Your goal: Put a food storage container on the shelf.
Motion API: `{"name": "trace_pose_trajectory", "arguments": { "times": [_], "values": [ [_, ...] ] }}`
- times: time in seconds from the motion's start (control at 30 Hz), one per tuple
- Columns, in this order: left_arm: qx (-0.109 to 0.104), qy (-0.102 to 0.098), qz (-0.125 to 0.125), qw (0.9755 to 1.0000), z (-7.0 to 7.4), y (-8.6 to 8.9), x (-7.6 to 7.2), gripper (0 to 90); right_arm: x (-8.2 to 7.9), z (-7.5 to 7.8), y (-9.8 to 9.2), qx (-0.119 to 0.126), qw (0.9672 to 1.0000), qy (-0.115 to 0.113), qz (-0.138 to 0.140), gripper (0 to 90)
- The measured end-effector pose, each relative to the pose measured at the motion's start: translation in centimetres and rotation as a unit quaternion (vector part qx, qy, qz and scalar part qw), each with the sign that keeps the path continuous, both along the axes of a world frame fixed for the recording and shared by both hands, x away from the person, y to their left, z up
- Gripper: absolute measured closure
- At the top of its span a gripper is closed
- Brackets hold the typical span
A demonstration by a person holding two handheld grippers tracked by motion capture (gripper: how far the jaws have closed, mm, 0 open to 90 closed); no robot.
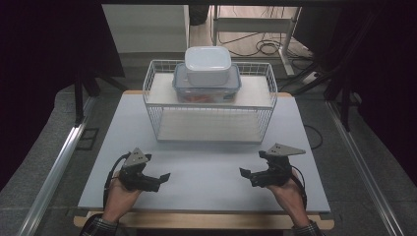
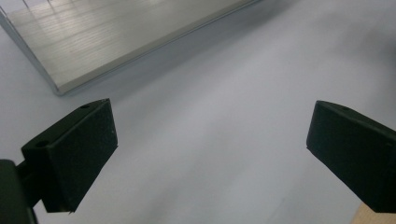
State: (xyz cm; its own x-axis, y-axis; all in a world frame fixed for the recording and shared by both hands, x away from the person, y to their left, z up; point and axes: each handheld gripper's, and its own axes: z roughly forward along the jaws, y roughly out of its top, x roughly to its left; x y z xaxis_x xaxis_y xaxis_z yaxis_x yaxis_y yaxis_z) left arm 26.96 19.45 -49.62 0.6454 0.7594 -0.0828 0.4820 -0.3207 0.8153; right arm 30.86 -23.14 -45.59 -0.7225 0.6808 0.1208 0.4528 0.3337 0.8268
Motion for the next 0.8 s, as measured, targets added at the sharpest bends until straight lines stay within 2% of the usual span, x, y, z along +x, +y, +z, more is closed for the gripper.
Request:
{"name": "trace_pose_trajectory", "arguments": {
  "times": [0.33, 0.8],
  "values": [
    [0.003, 0.001, 0.006, 1.0000, -0.9, 0.2, -0.5, 0.9, -0.3, -1.6, -0.9, -0.008, 0.9998, 0.009, -0.017, 0.4],
    [0.015, 0.014, 0.013, 0.9997, -2.2, 0.5, -0.7, 0.0, -0.8, -3.1, -1.9, -0.016, 0.9993, 0.018, -0.027, 0.4]
  ]
}}
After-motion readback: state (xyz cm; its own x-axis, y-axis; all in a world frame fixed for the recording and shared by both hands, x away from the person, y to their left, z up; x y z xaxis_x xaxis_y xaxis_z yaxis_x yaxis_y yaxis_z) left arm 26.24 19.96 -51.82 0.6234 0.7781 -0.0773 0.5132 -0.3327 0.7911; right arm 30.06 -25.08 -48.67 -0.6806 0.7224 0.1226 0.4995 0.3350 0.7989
